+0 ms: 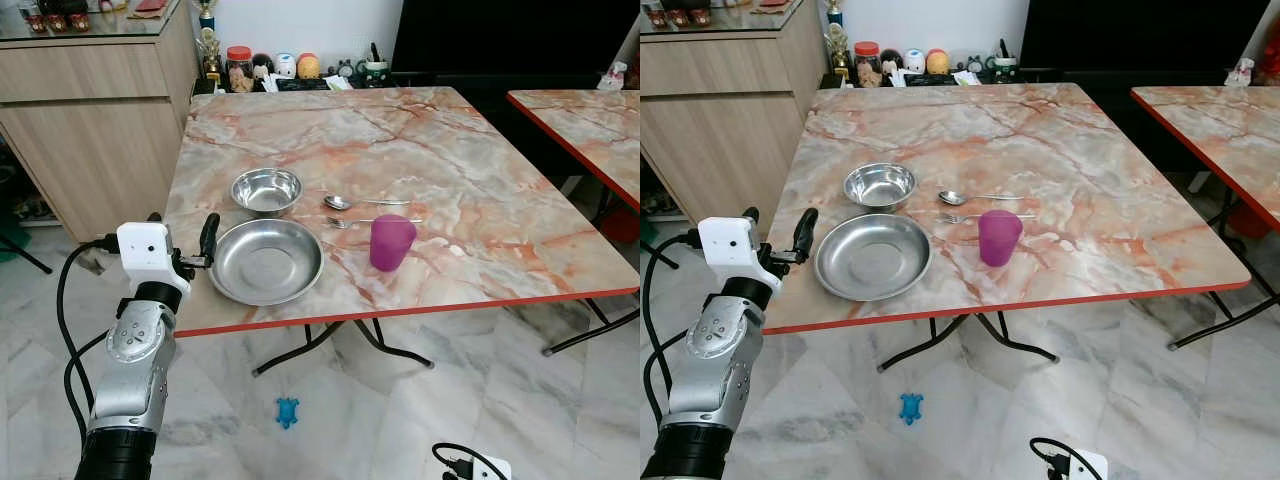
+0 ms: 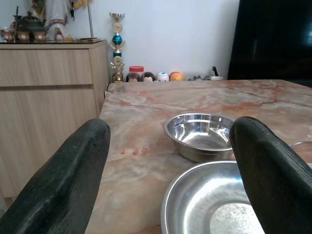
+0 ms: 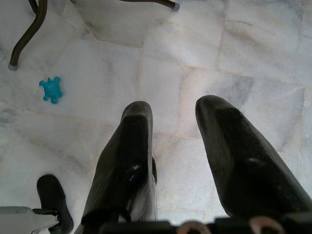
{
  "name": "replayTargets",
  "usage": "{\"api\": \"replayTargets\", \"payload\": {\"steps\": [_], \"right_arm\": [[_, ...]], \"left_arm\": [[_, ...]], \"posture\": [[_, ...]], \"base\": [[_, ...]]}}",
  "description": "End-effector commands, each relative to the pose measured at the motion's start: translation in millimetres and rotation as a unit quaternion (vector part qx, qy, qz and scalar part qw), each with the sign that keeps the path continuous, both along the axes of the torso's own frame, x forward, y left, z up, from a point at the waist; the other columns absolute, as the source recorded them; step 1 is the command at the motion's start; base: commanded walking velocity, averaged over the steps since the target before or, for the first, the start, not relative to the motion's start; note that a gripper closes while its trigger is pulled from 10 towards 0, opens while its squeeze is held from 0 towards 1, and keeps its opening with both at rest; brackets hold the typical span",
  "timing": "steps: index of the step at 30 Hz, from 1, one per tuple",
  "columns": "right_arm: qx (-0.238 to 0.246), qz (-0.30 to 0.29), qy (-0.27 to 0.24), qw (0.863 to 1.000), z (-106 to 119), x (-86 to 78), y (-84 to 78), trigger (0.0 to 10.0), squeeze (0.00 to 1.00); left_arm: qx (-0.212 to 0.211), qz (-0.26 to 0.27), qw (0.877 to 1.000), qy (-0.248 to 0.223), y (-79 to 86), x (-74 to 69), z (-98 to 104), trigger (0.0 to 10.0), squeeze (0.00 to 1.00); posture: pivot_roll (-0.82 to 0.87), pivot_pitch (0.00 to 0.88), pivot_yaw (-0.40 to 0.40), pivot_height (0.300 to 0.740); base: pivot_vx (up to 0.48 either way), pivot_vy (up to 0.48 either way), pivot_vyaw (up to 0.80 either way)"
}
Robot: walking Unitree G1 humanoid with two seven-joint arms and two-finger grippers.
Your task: Setting the table
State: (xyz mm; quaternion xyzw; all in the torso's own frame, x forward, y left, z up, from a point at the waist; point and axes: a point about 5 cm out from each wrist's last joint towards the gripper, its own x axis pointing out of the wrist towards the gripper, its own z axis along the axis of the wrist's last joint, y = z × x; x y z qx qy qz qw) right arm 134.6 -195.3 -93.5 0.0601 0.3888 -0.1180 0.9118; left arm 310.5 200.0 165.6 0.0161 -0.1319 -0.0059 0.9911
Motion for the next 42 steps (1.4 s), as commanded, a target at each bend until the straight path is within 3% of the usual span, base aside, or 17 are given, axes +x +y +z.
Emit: {"api": "replayTargets", "payload": {"steps": [1, 27, 34, 42], "right_arm": [[0.000, -0.004, 0.001, 1.000, -0.2, -1.2, -0.8, 10.0, 0.00], [-0.005, -0.005, -0.020, 1.000, 3.6, 6.1, -1.2, 10.0, 0.00], [-0.004, -0.002, -0.018, 1.000, 3.1, 5.5, 1.4, 10.0, 0.00], [-0.002, -0.001, -0.012, 1.000, 1.6, 2.4, 1.9, 10.0, 0.00]], "left_arm": [[0.000, -0.005, 1.000, -0.003, -0.5, -0.2, 3.1, 10.0, 0.00], [0.003, -0.044, 0.999, -0.003, -8.2, 1.3, 3.6, 10.0, 0.00], [-0.009, -0.086, 0.994, 0.071, -12.0, -2.4, -17.2, 10.0, 0.00], [-0.042, -0.095, 0.983, 0.154, -6.9, -7.1, -40.1, 10.0, 0.00]], "posture": [[0.15, 0.000, -0.044, 0.740], [0.14, 0.000, -0.045, 0.740], [0.15, 0.000, -0.047, 0.740], [0.15, 0.003, -0.047, 0.740]], "base": [[0.000, 0.000, 0.00], [0.227, 0.000, 0.00], [0.000, 0.000, 0.00], [0.000, 0.000, 0.00]]}}
